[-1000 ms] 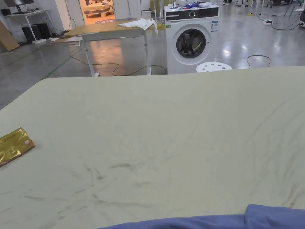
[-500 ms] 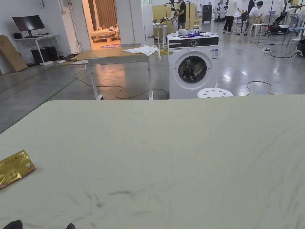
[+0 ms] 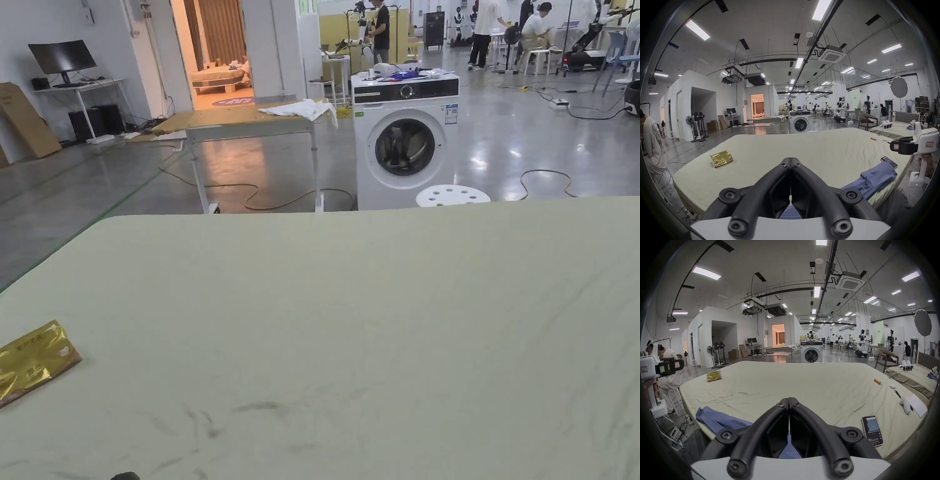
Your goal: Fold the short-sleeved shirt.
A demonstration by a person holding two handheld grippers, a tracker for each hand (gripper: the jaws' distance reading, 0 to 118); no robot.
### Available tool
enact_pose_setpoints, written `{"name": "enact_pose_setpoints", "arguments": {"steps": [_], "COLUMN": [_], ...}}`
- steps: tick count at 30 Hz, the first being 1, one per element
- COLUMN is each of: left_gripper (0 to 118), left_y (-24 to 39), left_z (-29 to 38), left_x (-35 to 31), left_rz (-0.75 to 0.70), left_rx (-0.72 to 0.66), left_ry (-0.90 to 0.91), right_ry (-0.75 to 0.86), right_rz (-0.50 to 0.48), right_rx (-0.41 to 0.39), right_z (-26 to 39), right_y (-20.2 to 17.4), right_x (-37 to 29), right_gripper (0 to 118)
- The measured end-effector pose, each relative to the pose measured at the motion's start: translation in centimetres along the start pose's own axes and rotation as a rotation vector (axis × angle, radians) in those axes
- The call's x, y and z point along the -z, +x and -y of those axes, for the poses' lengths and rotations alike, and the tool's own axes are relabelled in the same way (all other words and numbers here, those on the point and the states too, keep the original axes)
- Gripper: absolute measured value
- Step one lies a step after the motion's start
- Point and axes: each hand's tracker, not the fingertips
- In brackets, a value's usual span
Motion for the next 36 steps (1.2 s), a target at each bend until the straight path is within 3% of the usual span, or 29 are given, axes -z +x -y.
{"name": "enact_pose_setpoints", "arguments": {"steps": [4,7,8,9,10,11,12,13,16,20,22,24,27,29,31,36], "left_gripper": [0,0,9,26,63,87,102,105,105,103,103,99,59,21,12,8], "left_y": [-2.8,-6.8,-8.5,-9.9,-11.5,-12.9,-14.0,-15.3,-17.7,-17.3,-16.8,-16.4,-15.6,-15.2,-14.6,-16.0], "left_z": [0.6,2.6,3.9,5.2,6.8,8.5,9.9,11.3,15.7,19.3,18.9,19.1,19.4,19.7,19.9,19.1], "left_x": [0.7,2.5,3.2,3.8,4.4,4.9,5.4,5.9,7.4,9.3,9.6,10.4,11.3,11.8,11.8,11.0], "left_rz": [0.078,0.102,0.105,0.102,0.103,0.078,0.066,0.059,0.09,0.149,0.204,0.236,0.261,0.222,0.212,0.125], "left_rx": [-0.175,-0.325,-0.393,-0.446,-0.511,-0.574,-0.626,-0.689,-0.86,-0.968,-0.965,-1.06,-1.085,-1.037,-1.041,-1.121], "left_ry": [-0.04,-0.175,-0.232,-0.271,-0.304,-0.321,-0.34,-0.371,-0.43,-0.501,-0.419,-0.457,-0.48,-0.531,-0.546,-0.468], "right_ry": [-0.011,-0.027,-0.037,-0.05,-0.062,-0.075,-0.086,-0.098,-0.122,-0.145,-0.151,-0.16,-0.173,-0.177,-0.181,-0.199], "right_rz": [0.008,0.019,0.022,0.023,0.029,0.035,0.037,0.04,0.036,0.048,0.052,0.051,0.044,0.046,0.04,0.046], "right_rx": [0.049,0.054,0.054,0.054,0.054,0.056,0.06,0.07,0.108,0.123,0.122,0.125,0.125,0.121,0.122,0.118], "right_z": [0.3,1.1,1.4,1.5,1.8,2.1,2.3,2.5,3.1,3.7,3.9,4.1,3.7,3.7,3.8,4.0], "right_y": [0.8,1.4,1.7,1.5,1.8,2.0,2.3,2.5,3.2,3.3,3.3,3.4,2.6,2.4,2.4,2.4], "right_x": [-0.1,-0.5,-0.7,-0.7,-0.8,-0.9,-0.9,-1.0,-1.2,-1.2,-1.3,-1.3,-1.0,-1.1,-1.1,-1.2], "right_gripper": [0,0,0,0,0,0,0,0,0,0,0,0,0,0,0,0]}}
